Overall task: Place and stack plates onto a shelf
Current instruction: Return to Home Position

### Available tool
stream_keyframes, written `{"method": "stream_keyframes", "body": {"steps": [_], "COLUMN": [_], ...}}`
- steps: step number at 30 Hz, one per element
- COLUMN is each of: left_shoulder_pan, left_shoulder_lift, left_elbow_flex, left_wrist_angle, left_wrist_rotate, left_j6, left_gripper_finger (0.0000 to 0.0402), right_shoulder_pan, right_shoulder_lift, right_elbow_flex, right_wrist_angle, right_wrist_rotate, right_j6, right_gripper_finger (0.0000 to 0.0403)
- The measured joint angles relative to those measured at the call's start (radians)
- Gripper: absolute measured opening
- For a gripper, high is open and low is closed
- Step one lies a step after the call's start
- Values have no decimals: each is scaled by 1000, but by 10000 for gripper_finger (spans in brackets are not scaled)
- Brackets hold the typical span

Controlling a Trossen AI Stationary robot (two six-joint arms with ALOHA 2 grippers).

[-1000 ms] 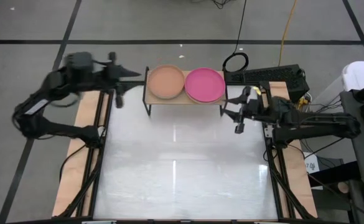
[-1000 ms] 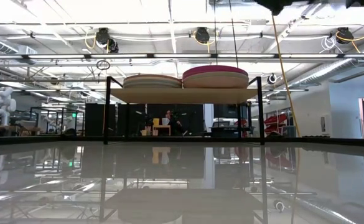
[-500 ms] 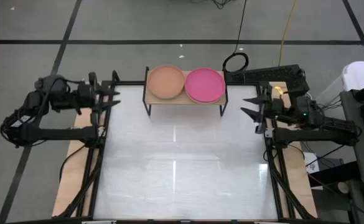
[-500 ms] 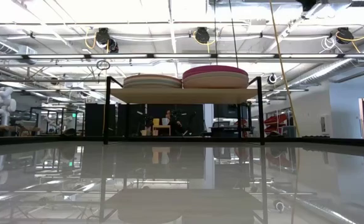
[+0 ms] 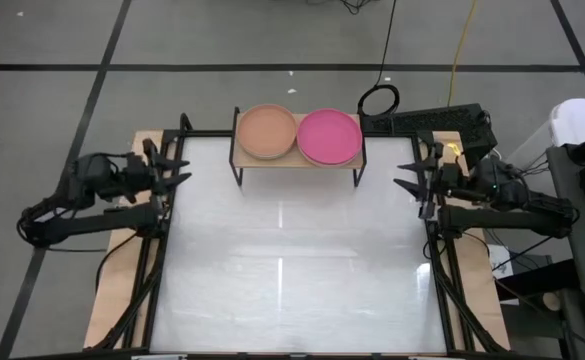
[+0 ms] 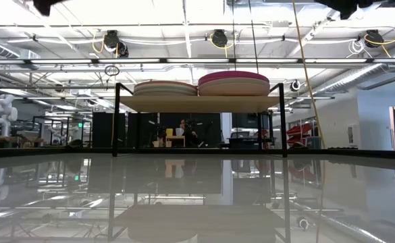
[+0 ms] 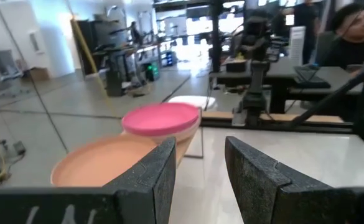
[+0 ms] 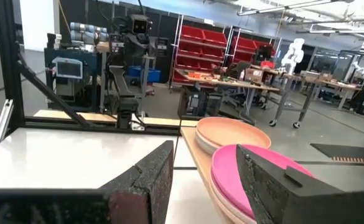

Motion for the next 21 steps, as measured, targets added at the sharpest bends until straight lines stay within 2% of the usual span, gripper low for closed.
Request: {"method": "stream_keyframes", "body": {"steps": [10,21], "left_shoulder_pan": [0,0], "left_shoulder_lift": [-95,-247], "left_elbow_flex": [-161,-284], "left_wrist_angle": [141,172], "left_wrist_rotate": [-63,-63], "left_j6": [-62,-108], "left_gripper_finger": [145,145], "right_shoulder_pan": [0,0], "right_shoulder_lift": [-42,-299], "right_elbow_flex": [-150,-215], "right_wrist_angle": [23,0], "right_wrist_rotate": [-2,-5], "right_j6": [88,88], "right_gripper_finger": [155,155]}}
